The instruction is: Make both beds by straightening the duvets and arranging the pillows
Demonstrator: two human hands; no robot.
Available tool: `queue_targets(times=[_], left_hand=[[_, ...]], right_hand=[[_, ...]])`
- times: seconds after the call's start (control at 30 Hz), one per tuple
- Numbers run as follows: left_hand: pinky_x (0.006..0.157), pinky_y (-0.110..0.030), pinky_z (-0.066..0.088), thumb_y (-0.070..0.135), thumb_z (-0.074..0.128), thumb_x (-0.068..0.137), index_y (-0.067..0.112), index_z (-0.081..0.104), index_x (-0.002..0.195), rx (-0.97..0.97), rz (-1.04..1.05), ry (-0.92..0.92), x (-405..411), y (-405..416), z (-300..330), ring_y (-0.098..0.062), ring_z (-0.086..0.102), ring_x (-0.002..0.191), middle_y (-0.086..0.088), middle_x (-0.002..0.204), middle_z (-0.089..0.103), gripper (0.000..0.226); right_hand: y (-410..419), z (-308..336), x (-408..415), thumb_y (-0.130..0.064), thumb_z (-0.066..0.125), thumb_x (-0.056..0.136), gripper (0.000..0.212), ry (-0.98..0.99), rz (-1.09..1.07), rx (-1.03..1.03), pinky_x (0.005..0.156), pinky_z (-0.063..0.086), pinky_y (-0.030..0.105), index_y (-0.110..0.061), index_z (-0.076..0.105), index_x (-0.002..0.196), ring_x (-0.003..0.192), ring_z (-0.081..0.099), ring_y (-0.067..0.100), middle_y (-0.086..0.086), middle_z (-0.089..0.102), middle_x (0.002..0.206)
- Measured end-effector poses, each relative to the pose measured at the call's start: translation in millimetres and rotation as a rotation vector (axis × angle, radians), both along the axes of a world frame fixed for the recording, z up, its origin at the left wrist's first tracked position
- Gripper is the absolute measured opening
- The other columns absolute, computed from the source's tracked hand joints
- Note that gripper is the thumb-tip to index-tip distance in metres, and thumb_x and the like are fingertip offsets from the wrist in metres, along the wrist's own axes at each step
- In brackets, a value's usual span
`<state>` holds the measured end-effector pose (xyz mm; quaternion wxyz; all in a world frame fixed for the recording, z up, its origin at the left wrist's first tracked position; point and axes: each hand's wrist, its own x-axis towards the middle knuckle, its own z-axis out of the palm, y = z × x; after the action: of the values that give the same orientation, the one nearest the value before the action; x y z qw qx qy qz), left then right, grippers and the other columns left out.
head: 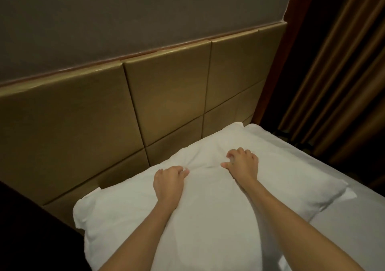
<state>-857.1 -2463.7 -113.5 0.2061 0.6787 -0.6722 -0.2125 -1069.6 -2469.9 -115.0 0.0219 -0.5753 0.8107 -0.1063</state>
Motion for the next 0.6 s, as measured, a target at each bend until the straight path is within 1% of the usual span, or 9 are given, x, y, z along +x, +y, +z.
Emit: queue_targets(times=[0.03,0.07,0.13,0.2,0.27,0.37,0.47,0.53,0.6], left_hand=[[0.078,-0.033,0.048,0.039,0.051,0.095,0.023,0.071,0.077,-0.021,0.028,0.010,2,2,-7,-0.018,0.058,0.074,0.006,0.071,0.067,0.031],[0.067,-0.029,0.046,0.039,0.052,0.095,0.024,0.070,0.078,-0.039,0.066,0.035,3,3,-11,-0.014,0.057,0.072,0.008,0.070,0.066,0.030],[0.057,-0.023,0.039,0.039,0.052,0.095,0.029,0.069,0.085,-0.066,0.160,0.135,5,4,-10,-0.009,0.056,0.072,0.012,0.075,0.066,0.023],[0.056,-0.021,0.033,0.038,0.052,0.095,0.032,0.067,0.086,-0.066,0.260,0.287,6,5,3,-0.007,0.054,0.073,0.015,0.077,0.064,0.019],[0.060,-0.024,0.034,0.037,0.052,0.094,0.033,0.066,0.083,-0.070,0.320,0.428,4,4,24,-0.006,0.054,0.074,0.015,0.077,0.064,0.018],[0.063,-0.026,0.038,0.035,0.055,0.093,0.031,0.067,0.080,-0.124,0.350,0.589,2,1,56,-0.007,0.057,0.077,0.016,0.076,0.065,0.018],[0.067,-0.026,0.043,0.032,0.058,0.092,0.031,0.066,0.076,-0.241,0.388,0.760,1,-4,80,-0.008,0.059,0.076,0.015,0.074,0.065,0.018],[0.066,-0.028,0.044,0.038,0.056,0.092,0.035,0.065,0.076,-0.293,0.404,0.726,1,-7,88,-0.006,0.057,0.075,0.017,0.074,0.064,0.018],[0.063,-0.027,0.041,0.044,0.052,0.094,0.038,0.064,0.081,-0.295,0.385,0.597,2,-17,87,-0.005,0.054,0.072,0.019,0.072,0.060,0.018]], right_hand=[[2,-10,5,-0.043,0.064,0.086,0.022,0.040,0.010,-0.055,0.096,0.029,0.033,-0.027,0.068,0.101,0.100,0.050,0.018,-0.005,0.061,0.103],[3,-20,9,-0.037,0.069,0.085,0.013,0.065,0.023,-0.107,0.091,0.029,0.033,-0.025,0.070,0.090,0.092,0.052,0.018,-0.005,0.062,0.092],[4,-28,14,-0.028,0.076,0.080,0.011,0.047,0.038,-0.210,0.085,0.028,0.034,-0.022,0.068,0.074,0.079,0.054,0.019,-0.005,0.060,0.077],[0,-22,18,-0.024,0.072,0.083,0.012,-0.041,0.043,-0.305,0.085,0.029,0.034,-0.018,0.065,0.076,0.077,0.053,0.019,-0.004,0.059,0.077],[-5,-2,27,-0.021,0.064,0.089,0.011,-0.190,0.029,-0.394,0.087,0.033,0.034,-0.014,0.063,0.081,0.080,0.050,0.017,-0.003,0.056,0.083],[-19,35,41,-0.016,0.061,0.091,0.008,-0.413,-0.053,-0.593,0.079,0.039,0.032,-0.010,0.060,0.086,0.084,0.048,0.018,-0.001,0.055,0.090],[-38,70,47,-0.013,0.060,0.091,0.010,-0.461,-0.043,-0.722,0.075,0.035,0.031,-0.004,0.060,0.087,0.085,0.045,0.020,0.001,0.054,0.094],[-50,87,50,-0.013,0.060,0.091,0.010,-0.447,-0.024,-0.778,0.076,0.036,0.032,-0.004,0.061,0.088,0.086,0.045,0.020,-0.002,0.051,0.094],[-59,88,52,-0.017,0.059,0.093,0.010,-0.493,-0.064,-0.768,0.076,0.042,0.034,-0.009,0.060,0.089,0.088,0.049,0.021,-0.007,0.049,0.095]])
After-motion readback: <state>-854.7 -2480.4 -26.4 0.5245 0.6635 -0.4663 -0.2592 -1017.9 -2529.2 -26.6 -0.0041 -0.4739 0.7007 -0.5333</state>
